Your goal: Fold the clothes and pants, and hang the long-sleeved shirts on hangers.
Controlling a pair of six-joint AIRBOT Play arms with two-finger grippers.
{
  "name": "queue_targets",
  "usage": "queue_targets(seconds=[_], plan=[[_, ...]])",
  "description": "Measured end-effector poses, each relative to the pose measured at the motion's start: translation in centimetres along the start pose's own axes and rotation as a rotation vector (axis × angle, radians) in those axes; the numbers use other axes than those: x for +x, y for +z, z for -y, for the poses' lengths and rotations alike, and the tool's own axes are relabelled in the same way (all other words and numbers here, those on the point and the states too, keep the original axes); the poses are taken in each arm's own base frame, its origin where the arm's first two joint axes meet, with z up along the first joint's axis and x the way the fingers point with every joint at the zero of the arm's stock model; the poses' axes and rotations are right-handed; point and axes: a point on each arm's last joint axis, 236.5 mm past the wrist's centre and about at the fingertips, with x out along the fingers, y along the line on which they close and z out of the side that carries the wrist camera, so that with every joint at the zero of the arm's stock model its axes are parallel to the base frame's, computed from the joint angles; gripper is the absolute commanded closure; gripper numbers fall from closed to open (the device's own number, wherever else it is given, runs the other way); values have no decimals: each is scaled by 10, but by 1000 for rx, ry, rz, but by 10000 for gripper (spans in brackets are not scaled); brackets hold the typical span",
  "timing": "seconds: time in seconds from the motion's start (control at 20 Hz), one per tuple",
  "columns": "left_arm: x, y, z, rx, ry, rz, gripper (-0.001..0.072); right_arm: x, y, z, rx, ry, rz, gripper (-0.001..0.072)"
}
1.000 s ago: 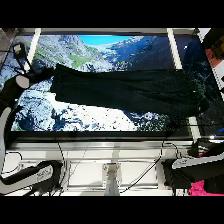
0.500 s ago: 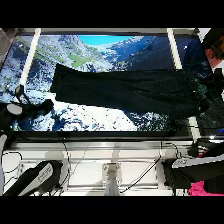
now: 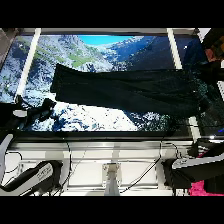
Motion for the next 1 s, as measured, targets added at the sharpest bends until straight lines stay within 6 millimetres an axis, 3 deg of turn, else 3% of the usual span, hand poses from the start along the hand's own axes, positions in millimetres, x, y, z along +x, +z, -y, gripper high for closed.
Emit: queue_targets(seconds=[0.35, 0.75, 0.8, 0.9, 1.0], plan=[[16, 9, -10, -103, 14, 41, 212, 7, -1, -8, -17, 11, -8, 234], [30, 4, 15, -13, -45, 16, 235, 7, 0, -9, -19, 12, -6, 234], [34, 2, 18, -11, -49, 6, 304, 7, 0, -9, -19, 12, -5, 234], [43, -3, 23, -1, -54, -22, 703, 7, 0, -9, -19, 11, -3, 234], [48, -4, 29, 16, -62, -36, 697, 7, 1, -9, -19, 11, -3, 235]])
